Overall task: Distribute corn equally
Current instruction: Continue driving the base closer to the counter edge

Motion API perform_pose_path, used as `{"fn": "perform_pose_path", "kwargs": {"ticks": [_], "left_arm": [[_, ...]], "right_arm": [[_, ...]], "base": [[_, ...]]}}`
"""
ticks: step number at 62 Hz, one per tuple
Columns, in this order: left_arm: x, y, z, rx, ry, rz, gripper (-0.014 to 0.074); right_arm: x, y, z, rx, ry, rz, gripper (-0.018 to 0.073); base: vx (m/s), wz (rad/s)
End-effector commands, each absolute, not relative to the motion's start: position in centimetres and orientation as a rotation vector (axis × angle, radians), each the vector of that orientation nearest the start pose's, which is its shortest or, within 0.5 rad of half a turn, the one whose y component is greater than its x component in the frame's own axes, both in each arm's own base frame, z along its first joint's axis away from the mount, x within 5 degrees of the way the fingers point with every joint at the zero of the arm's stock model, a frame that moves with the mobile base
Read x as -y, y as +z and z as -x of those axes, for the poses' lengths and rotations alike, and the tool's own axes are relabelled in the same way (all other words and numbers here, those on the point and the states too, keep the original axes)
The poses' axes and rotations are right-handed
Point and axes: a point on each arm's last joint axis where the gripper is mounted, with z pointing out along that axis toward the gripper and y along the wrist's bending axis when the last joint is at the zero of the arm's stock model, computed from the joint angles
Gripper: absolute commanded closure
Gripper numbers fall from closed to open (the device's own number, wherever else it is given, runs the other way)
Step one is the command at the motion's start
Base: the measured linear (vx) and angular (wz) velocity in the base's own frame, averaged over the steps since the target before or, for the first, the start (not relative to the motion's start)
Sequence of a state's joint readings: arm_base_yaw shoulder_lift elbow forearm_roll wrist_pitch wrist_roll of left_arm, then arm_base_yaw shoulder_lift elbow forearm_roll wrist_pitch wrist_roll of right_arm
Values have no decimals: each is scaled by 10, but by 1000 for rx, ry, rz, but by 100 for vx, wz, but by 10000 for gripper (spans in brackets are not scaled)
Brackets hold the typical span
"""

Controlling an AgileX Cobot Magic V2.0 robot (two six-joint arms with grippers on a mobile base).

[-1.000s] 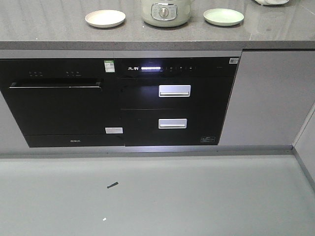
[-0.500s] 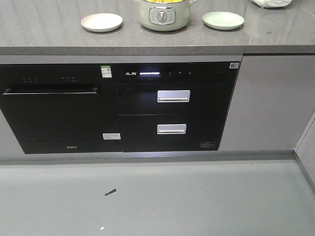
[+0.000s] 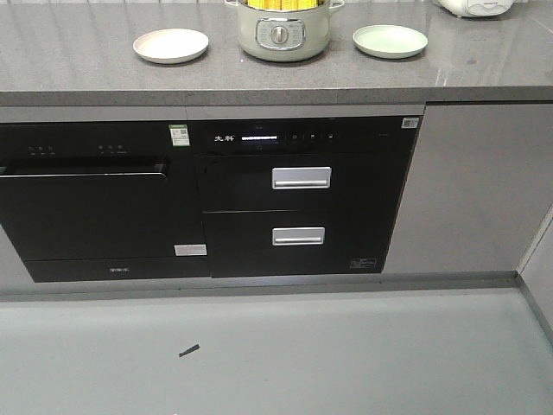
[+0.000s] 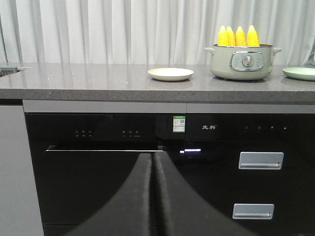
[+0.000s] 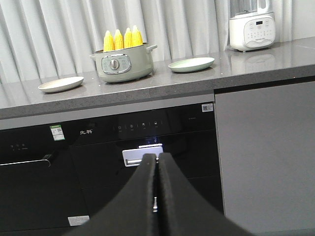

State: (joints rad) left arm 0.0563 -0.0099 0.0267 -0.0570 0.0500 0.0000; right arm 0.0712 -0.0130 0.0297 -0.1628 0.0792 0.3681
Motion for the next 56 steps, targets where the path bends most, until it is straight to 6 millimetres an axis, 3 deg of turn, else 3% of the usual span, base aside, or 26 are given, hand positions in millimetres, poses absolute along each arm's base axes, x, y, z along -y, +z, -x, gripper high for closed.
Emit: {"fn": "perform_pose_path", "kwargs": {"ticks": [1,56], "left_arm": [[-3,207,-55,-1461,-2,85,603],[-3,207,-55,-1461,-2,85,603]], "right_arm": [[-4,202,-56,-1504,213,-98,561],[-4,202,-56,-1504,213,-98,561]], "base": [[8,-2],[8,-2]]}}
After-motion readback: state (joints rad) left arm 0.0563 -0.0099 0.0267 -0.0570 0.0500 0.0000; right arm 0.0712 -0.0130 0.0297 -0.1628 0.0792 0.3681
